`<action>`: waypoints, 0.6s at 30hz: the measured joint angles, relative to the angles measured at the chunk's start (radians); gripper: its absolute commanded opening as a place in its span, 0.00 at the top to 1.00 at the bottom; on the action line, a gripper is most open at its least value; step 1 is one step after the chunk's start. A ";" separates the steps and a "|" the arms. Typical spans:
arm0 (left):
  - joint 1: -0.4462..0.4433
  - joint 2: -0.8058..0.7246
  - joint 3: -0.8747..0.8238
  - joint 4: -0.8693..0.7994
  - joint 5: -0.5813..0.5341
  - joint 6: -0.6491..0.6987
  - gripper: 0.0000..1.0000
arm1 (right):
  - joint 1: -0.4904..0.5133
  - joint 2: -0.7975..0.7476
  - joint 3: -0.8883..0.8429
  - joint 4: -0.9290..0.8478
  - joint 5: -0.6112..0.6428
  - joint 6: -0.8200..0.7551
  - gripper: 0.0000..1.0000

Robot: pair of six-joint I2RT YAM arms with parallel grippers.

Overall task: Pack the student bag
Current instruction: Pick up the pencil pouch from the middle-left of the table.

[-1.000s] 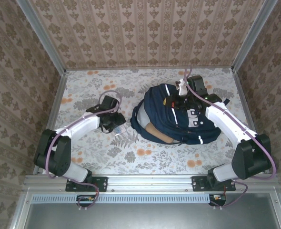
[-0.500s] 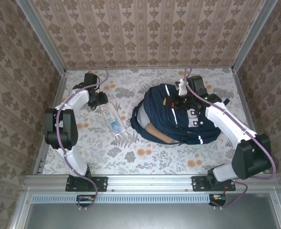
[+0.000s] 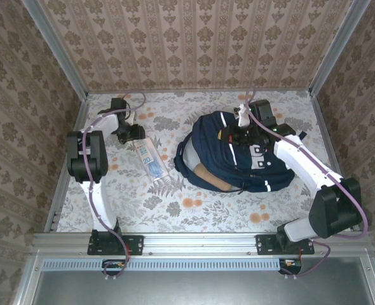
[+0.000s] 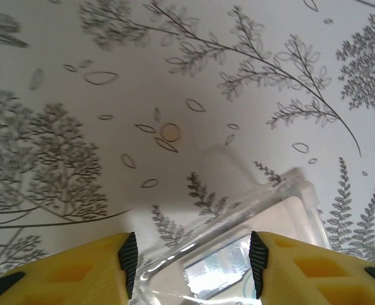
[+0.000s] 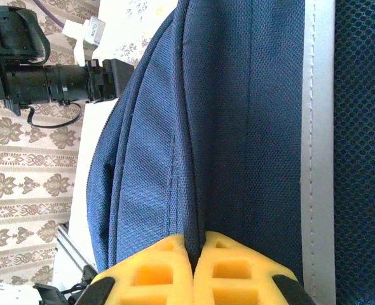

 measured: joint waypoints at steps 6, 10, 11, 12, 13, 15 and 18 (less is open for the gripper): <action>-0.005 0.022 0.010 -0.007 0.010 0.026 0.68 | 0.003 0.017 0.010 -0.004 -0.001 -0.002 0.95; -0.011 0.022 0.010 -0.007 0.002 0.040 0.89 | 0.004 0.019 0.010 -0.005 -0.001 -0.002 0.95; -0.015 0.022 0.010 -0.006 0.000 0.041 0.94 | 0.004 0.019 0.010 -0.005 -0.001 -0.002 0.95; -0.016 0.021 0.010 -0.006 -0.002 0.043 1.00 | 0.004 0.019 0.010 -0.005 -0.001 -0.002 0.95; -0.019 0.018 0.006 -0.004 -0.005 0.049 1.00 | 0.004 0.019 0.010 -0.006 -0.001 -0.002 0.95; -0.026 0.002 -0.008 -0.003 -0.021 0.047 1.00 | 0.004 0.019 0.010 -0.005 -0.001 -0.002 0.96; -0.038 -0.047 -0.033 -0.007 -0.047 0.050 1.00 | 0.004 0.019 0.010 -0.005 -0.001 -0.002 0.97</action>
